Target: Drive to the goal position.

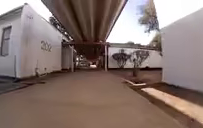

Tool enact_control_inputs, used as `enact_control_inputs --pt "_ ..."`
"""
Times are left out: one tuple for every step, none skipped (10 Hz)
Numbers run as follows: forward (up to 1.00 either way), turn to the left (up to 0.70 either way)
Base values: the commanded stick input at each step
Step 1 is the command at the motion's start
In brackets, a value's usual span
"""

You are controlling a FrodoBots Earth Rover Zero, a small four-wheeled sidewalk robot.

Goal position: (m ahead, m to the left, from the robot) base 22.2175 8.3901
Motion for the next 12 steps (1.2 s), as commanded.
enact_control_inputs --pt "0.5 0.0" --pt "0.5 0.0" --pt "0.5 0.0" --pt "0.5 0.0" --pt "0.5 0.0" --pt "0.5 0.0" --pt "0.5 0.0" --pt "0.5 0.0" --pt "0.5 0.0" --pt "0.5 0.0" --pt "0.5 0.0" --pt "0.5 0.0"
